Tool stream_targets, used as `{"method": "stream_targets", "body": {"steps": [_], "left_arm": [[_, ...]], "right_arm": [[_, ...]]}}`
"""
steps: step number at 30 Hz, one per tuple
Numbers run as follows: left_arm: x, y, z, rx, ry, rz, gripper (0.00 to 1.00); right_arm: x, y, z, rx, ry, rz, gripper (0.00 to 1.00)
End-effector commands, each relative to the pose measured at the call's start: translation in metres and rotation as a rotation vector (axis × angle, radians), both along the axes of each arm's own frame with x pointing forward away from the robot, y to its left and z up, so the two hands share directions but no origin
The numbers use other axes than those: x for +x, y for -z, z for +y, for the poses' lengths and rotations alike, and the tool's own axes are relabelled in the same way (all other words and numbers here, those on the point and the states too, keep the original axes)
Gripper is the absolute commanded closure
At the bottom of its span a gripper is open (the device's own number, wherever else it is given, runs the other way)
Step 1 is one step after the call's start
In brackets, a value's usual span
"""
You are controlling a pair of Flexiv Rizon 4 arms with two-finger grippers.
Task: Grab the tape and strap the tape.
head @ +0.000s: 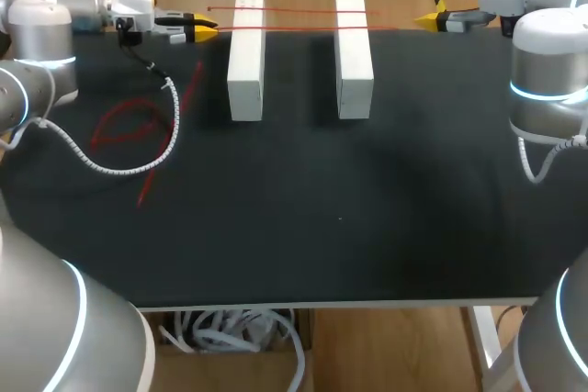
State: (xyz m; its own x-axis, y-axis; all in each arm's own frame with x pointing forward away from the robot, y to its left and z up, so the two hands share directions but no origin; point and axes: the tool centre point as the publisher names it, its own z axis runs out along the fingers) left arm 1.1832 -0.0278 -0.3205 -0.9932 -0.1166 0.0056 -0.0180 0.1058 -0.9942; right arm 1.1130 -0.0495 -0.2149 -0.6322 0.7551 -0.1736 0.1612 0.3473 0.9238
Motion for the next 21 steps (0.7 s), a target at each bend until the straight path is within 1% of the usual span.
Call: {"method": "stream_targets", "body": {"steps": [1,11,19,21], "left_arm": [[0.0034,0.0022,0.0007,-0.004,0.007,0.000,0.86],[0.0067,0.0031,-0.0030,-0.008,0.007,-0.010,0.82],[0.0106,0.0033,-0.0061,-0.018,0.009,-0.016,0.83],[0.0111,0.0038,-0.0061,-0.022,0.011,-0.014,0.82]], "right_arm": [[0.0004,0.0002,-0.0004,0.001,-0.001,0.000,0.00],[0.0004,0.0002,-0.0004,0.001,-0.001,0.000,0.00],[0.0004,0.0002,-0.0004,0.001,-0.001,0.000,0.00],[0.0004,0.0002,-0.0004,0.001,-0.001,0.000,0.00]]}}
